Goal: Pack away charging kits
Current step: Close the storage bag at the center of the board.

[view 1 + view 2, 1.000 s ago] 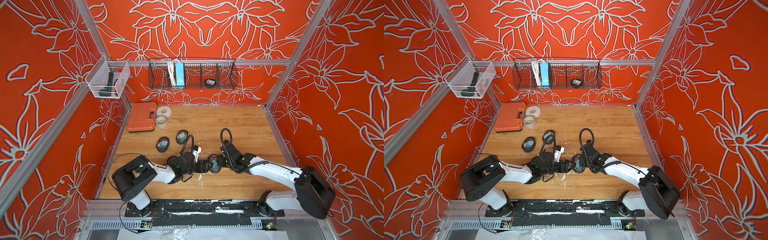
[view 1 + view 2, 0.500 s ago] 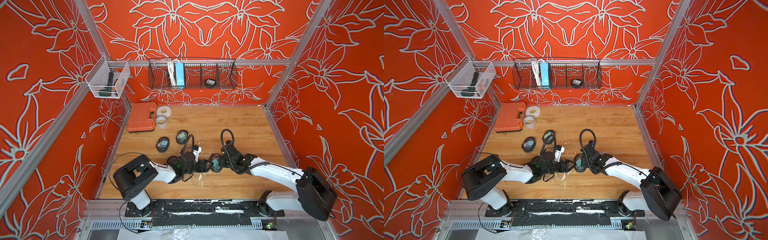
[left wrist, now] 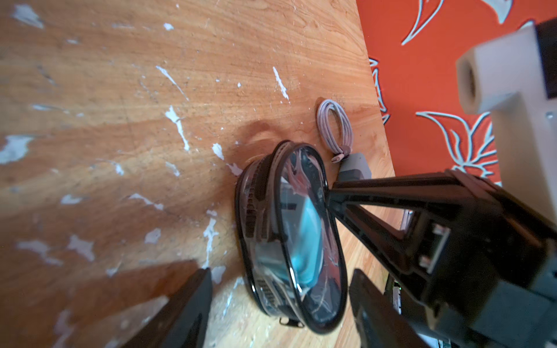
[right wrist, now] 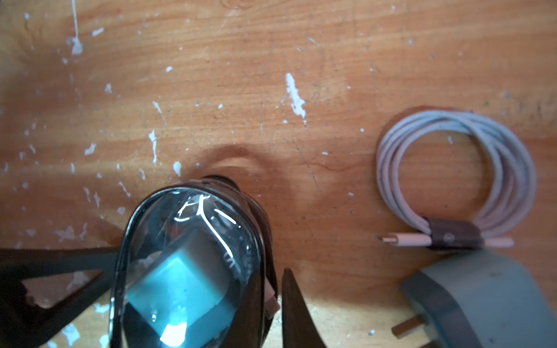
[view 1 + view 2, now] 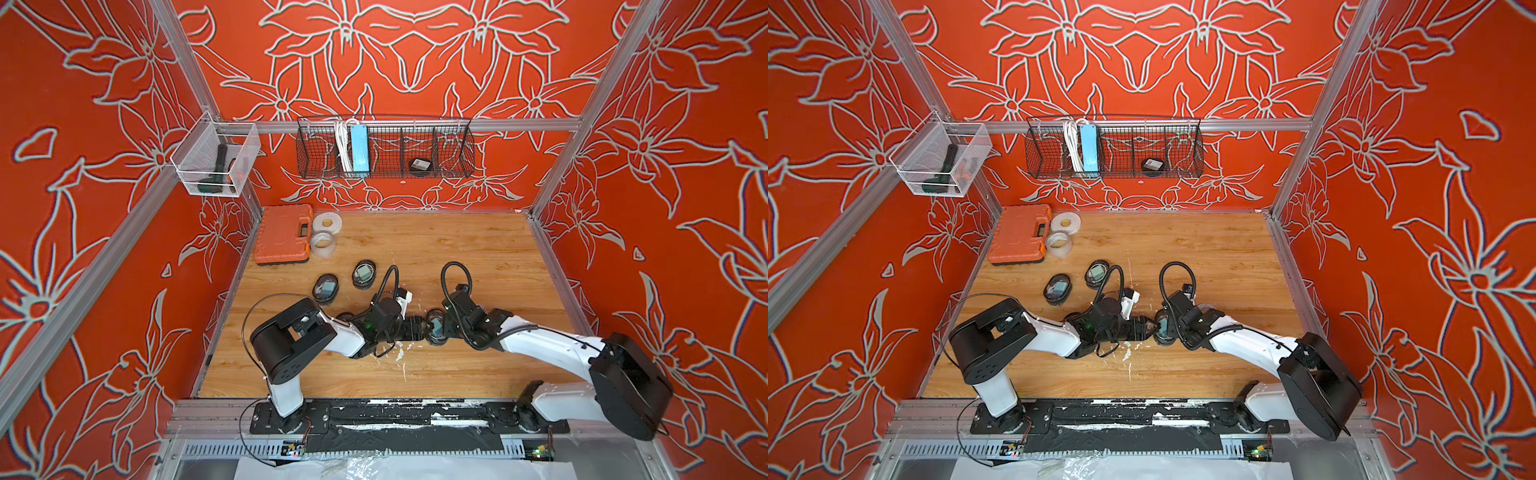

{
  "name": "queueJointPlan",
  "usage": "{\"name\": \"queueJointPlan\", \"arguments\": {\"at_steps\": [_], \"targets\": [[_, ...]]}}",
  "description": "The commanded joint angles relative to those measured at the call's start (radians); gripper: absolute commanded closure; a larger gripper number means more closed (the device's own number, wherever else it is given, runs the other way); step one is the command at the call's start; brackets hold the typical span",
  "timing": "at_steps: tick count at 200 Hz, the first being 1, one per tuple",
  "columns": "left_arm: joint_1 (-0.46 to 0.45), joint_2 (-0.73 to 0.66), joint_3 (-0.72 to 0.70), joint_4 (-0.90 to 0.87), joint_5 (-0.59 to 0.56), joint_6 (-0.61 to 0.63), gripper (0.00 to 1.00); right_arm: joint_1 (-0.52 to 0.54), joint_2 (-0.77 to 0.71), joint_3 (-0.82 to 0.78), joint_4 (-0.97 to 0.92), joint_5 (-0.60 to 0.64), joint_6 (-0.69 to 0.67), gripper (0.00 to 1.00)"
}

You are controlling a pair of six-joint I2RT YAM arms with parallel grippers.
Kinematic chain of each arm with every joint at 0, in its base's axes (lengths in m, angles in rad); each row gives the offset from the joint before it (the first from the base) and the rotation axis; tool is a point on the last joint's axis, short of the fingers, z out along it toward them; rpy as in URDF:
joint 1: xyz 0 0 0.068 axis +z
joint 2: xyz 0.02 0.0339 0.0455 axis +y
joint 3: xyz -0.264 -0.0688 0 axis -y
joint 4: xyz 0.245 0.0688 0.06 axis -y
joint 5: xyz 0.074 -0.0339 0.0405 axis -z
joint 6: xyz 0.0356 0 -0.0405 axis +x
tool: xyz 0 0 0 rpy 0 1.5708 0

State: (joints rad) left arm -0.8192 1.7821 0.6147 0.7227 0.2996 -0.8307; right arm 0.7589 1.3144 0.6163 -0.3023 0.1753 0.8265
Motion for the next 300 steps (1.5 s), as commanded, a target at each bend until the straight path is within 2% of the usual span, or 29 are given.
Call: {"name": "queueJointPlan", "arguments": {"at_steps": [1,24,81,121,138,153,173,195,213,266,300], "targets": [[-0.005,0.037,0.031,-0.045,0.013,0.004,0.35,-0.004,-0.016,-0.033,0.012,-0.001,0.027,0.79],[-0.005,0.063,0.055,-0.075,0.009,0.005,0.42,-0.006,0.005,-0.043,0.027,-0.013,0.052,0.71],[-0.024,0.094,0.075,-0.071,0.012,0.014,0.46,-0.014,0.052,-0.107,0.186,-0.139,0.115,0.73],[-0.038,0.120,0.093,-0.065,0.016,0.013,0.54,-0.017,0.083,-0.146,0.284,-0.196,0.164,0.73],[-0.038,0.125,0.095,-0.066,0.015,0.015,0.54,-0.019,0.090,-0.162,0.325,-0.224,0.176,0.75],[-0.038,0.122,0.090,-0.064,0.015,0.015,0.54,-0.025,0.083,-0.179,0.356,-0.239,0.186,0.83],[-0.038,0.112,0.080,-0.051,0.015,0.016,0.49,-0.026,0.063,-0.190,0.356,-0.236,0.188,1.00],[-0.038,0.094,0.066,-0.038,0.013,0.013,0.36,-0.031,0.036,-0.210,0.351,-0.226,0.196,1.00],[-0.038,0.092,0.064,-0.030,0.027,0.010,0.30,-0.035,0.005,-0.244,0.360,-0.206,0.203,1.00],[-0.038,0.121,0.075,-0.006,0.074,-0.012,0.28,-0.052,-0.053,-0.344,0.396,-0.160,0.207,1.00],[-0.038,0.098,0.064,-0.044,0.039,-0.018,0.28,-0.077,-0.080,-0.394,0.422,-0.166,0.197,1.00]]}}
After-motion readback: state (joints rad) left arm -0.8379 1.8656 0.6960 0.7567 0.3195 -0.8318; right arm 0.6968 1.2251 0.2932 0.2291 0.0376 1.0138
